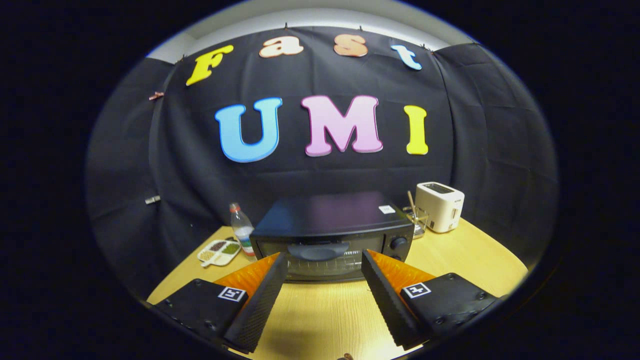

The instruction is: Open the toaster oven, put the food inside, and close the toaster oven door.

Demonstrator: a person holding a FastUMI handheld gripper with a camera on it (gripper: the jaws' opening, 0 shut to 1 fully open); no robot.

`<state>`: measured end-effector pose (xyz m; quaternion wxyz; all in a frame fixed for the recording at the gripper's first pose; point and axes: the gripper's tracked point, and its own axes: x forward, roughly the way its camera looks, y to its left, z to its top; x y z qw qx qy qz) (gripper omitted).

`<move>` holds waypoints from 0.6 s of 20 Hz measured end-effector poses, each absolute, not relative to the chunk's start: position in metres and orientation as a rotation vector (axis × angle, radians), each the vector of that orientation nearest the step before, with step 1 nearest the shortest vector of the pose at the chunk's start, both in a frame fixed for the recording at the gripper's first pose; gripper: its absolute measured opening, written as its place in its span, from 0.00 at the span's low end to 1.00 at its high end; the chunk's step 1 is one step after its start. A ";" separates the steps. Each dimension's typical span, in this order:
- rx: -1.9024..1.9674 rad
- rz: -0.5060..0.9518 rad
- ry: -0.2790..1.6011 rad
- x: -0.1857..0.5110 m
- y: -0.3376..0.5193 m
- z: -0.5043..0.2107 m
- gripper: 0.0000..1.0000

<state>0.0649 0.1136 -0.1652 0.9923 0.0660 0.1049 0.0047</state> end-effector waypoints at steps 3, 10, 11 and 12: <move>0.135 0.016 0.105 0.046 0.100 -0.118 0.97; 0.120 -0.007 0.023 0.009 0.068 -0.063 0.98; 0.120 -0.014 0.020 0.008 0.064 -0.060 0.98; 0.110 -0.019 0.012 0.006 0.059 -0.057 0.98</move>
